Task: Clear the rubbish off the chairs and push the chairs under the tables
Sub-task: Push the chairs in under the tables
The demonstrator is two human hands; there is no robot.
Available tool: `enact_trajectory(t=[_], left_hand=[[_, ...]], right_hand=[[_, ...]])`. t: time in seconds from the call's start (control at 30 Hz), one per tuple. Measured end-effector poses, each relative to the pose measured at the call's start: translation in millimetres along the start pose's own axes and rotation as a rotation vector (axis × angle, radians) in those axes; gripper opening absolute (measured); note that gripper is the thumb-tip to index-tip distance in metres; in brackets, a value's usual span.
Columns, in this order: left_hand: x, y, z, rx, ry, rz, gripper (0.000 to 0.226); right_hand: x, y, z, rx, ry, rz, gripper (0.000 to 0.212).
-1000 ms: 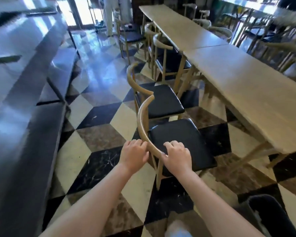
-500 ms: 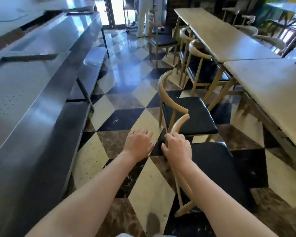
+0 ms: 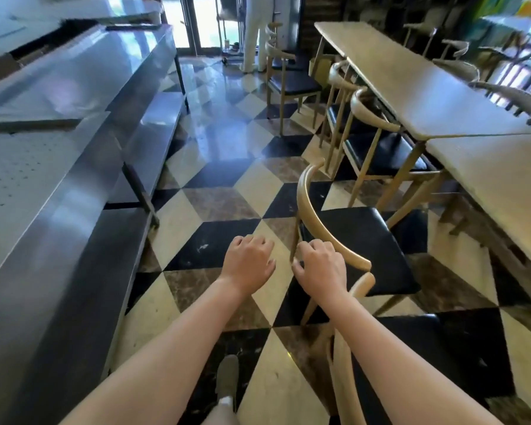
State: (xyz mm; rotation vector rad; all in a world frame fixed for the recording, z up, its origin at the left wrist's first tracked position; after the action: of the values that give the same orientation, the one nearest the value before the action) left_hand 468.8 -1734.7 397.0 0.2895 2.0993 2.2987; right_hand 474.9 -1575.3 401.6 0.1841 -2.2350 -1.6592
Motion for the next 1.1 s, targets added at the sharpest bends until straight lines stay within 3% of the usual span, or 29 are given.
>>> enact_trajectory(t=[0.4,0.73,1.1], left_hand=[[202.3,-12.7,-68.1,-0.092,-0.346,-0.074,0.034],[289.4,-70.0,-53.4,-0.084,-0.586,-0.191,0.043],[368.8,-117.2,-41.3,-0.035,-0.803,-0.325,0.046]], right_hand=[[148.3,-32.0,15.9,-0.039,-0.402,0.024,0.030],[190.2,-77.6,65.5,-0.081,-0.660,-0.030,0.040],[220.6,-129.5,96.6,-0.040,-0.865,0.021,0.048]])
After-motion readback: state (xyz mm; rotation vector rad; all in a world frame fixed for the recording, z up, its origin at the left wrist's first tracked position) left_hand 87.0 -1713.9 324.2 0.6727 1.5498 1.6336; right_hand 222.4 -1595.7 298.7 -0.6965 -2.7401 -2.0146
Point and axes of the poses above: each hand's wrist, its own x-axis towards the middle knuckle, its own y-axis out of the back of the hand, z = x × y, the point moved 1 cm from there along x, towards the middle knuckle, and after that the axes turned 9 degrees about y, right-handed, at the moved point
